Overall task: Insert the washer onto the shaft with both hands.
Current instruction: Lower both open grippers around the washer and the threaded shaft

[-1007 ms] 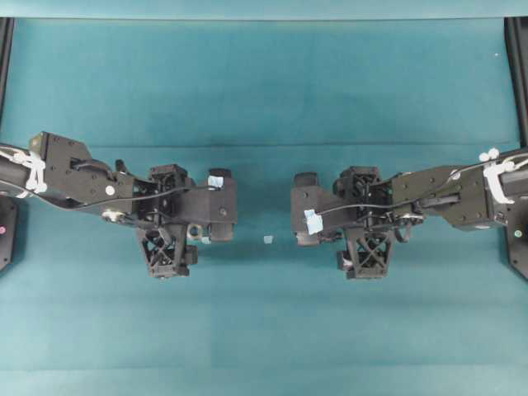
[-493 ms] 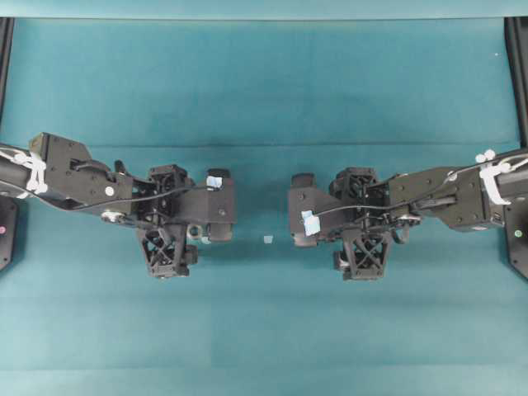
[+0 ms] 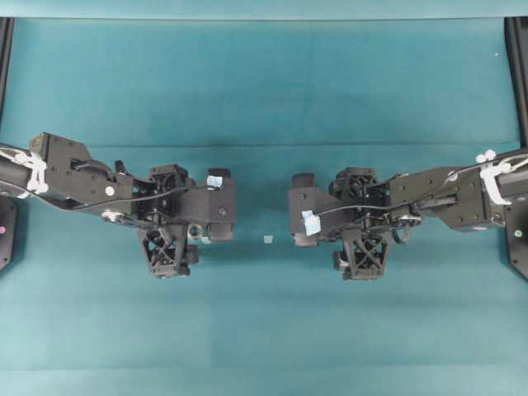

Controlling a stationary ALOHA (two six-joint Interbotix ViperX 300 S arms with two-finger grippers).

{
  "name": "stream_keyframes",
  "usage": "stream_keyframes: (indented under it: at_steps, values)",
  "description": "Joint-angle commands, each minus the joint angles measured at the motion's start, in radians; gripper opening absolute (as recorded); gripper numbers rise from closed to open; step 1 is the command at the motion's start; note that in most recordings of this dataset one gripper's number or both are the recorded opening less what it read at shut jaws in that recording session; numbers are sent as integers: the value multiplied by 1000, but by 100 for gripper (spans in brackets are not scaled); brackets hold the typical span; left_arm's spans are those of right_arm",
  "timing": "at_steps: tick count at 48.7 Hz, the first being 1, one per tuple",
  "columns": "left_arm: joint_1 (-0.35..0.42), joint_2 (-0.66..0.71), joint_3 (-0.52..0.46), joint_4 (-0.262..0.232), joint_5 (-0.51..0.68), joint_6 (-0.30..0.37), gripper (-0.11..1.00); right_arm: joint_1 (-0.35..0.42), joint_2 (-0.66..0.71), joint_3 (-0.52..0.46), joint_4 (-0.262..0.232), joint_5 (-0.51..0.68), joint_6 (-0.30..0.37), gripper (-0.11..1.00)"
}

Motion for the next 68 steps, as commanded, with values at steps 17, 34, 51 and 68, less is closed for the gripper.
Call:
stream_keyframes:
  at_steps: [17, 34, 51, 68]
  values:
    - [2, 3, -11, 2, -11, 0, 90, -2, 14, -28, 2, -32, 43, 95]
    - [0, 2, -6, 3, -11, 0, 90, -2, 8, -2, 3, -35, 63, 95]
    - [-2, 2, -5, 2, -11, -2, 90, -2, 6, 2, 2, -35, 63, 95]
    - [-11, 2, -8, 3, -11, -2, 89, -2, 6, 3, 3, -31, 64, 93]
